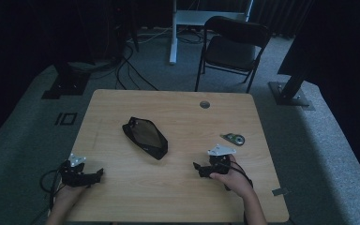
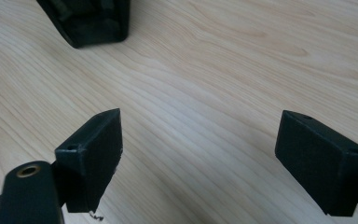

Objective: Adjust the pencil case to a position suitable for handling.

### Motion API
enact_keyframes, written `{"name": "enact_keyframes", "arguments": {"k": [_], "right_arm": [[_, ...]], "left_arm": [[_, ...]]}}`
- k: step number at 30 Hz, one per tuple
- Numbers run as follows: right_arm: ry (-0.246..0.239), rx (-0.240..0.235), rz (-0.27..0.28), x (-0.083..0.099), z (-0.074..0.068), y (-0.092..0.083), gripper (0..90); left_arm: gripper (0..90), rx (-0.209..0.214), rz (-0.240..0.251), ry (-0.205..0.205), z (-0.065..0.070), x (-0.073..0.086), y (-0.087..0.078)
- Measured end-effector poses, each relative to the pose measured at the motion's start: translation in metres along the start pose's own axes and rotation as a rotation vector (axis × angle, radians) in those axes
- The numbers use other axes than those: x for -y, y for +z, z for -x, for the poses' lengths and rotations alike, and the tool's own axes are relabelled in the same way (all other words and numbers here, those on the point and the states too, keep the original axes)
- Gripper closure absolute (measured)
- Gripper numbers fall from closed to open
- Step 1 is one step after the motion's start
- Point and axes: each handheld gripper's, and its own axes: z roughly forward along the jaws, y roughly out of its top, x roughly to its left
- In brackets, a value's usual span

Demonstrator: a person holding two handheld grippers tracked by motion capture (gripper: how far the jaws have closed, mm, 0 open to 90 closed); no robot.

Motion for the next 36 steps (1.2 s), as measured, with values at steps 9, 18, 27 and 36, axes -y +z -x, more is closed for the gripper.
{"name": "enact_keyframes", "arguments": {"k": [9,18,27,36], "right_arm": [[-0.045,-0.047,0.019,-0.015,-0.016,0.01,15.3],[-0.076,-0.083,0.037,-0.029,-0.032,0.022,18.8],[-0.108,-0.114,0.05,-0.045,-0.045,0.035,18.8],[-0.146,-0.114,0.058,-0.056,-0.054,0.047,33.3]], "left_arm": [[0.5,0.0,-0.001,0.001,0.0,0.0,0.0],[0.5,0.0,-0.001,0.001,0.0,0.0,0.0],[0.5,0.0,-0.001,0.001,0.0,0.0,0.0],[0.4,0.0,-0.001,0.0,0.0,0.0,0.0]]}}
